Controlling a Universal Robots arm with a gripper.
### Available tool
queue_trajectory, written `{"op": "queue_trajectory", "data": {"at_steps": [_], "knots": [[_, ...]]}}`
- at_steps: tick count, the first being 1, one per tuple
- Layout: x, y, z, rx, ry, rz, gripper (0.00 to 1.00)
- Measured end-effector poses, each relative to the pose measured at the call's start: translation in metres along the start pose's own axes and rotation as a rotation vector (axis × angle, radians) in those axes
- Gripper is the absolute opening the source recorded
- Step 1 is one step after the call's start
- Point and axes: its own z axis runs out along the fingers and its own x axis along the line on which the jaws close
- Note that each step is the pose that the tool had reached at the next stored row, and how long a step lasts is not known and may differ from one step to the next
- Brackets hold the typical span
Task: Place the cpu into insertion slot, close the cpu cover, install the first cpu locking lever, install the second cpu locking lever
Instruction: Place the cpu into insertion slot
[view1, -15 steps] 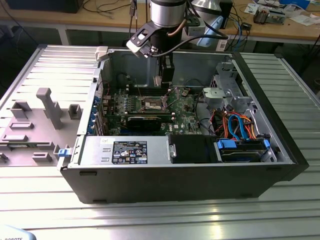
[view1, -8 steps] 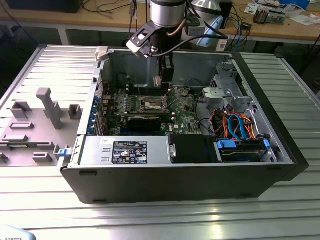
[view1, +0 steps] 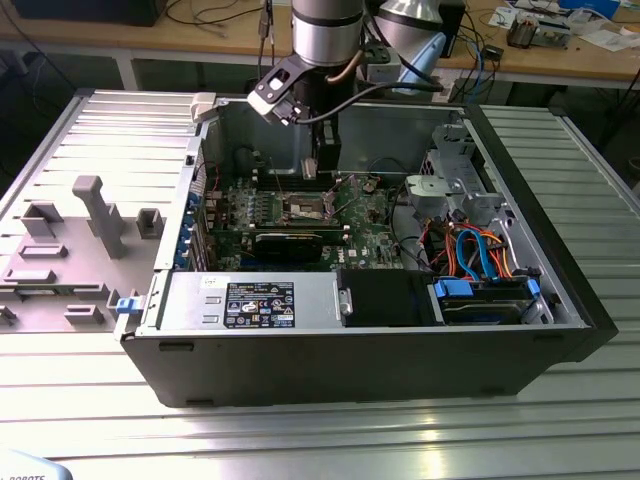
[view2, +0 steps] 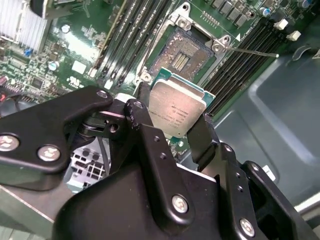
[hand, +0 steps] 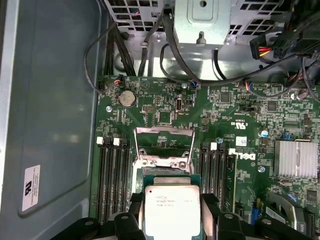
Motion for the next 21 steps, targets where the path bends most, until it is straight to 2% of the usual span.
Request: {"op": "queue_trajectory", "data": {"at_steps": [6, 9, 13, 14, 17, 21], "knots": [[0.0063, -0.0059, 0.0174, -0.0008, -0.0015, 0.027, 0.55], [0.0092, -0.0068, 0.0256, -0.0014, -0.0019, 0.038, 0.55], [0.0108, -0.0070, 0.0328, -0.0020, -0.0026, 0.055, 0.55], [0.0114, -0.0071, 0.0373, -0.0022, -0.0028, 0.058, 0.55], [0.0113, -0.0085, 0.0440, -0.0021, -0.0029, 0.059, 0.55], [0.0113, -0.0085, 0.0443, -0.0026, -0.0029, 0.059, 0.55]]}}
